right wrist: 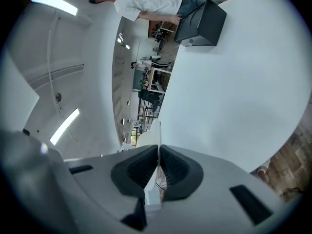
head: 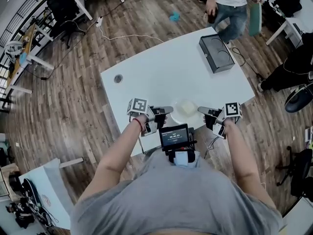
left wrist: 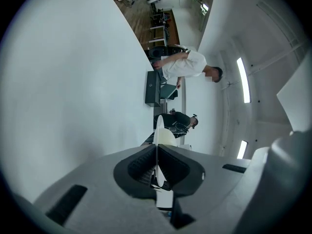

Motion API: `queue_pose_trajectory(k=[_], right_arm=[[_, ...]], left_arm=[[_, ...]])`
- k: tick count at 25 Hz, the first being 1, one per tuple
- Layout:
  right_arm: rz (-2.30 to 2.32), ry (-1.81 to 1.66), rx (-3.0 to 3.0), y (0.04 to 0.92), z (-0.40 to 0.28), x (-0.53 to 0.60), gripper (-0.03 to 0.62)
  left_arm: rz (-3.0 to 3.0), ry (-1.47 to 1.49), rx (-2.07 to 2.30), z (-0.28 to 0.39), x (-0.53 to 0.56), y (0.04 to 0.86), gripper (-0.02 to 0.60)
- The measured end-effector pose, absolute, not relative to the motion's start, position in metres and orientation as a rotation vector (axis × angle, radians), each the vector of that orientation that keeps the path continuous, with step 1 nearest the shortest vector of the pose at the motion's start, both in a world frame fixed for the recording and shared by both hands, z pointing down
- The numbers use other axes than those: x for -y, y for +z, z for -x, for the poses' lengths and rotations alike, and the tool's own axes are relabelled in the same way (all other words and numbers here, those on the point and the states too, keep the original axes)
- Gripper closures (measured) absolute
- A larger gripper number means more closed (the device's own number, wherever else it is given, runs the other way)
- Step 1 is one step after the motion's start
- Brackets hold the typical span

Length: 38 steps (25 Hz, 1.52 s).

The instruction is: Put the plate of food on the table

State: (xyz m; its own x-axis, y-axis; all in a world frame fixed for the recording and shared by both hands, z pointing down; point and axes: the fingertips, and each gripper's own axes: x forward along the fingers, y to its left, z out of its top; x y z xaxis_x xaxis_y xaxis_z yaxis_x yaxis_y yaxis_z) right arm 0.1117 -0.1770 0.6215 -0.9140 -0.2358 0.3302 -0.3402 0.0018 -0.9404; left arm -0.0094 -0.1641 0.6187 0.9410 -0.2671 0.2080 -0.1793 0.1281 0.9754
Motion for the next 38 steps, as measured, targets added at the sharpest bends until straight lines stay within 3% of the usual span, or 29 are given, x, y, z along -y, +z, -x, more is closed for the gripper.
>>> queue_pose_trajectory(k=[16, 38], right_arm=[[-0.674, 2.066, 2.184, 0.637, -0.106, 0.217, 0.556], [-0.759, 2.121, 2.089, 0.732, -0.095, 0.316, 0.556]], left_arm=[[-1.486, -0.056, 0.384, 0.014, 0.208, 0.632, 0.554], [-1.419, -0.103, 0.477, 0.028, 0.304, 0.725, 0.552]])
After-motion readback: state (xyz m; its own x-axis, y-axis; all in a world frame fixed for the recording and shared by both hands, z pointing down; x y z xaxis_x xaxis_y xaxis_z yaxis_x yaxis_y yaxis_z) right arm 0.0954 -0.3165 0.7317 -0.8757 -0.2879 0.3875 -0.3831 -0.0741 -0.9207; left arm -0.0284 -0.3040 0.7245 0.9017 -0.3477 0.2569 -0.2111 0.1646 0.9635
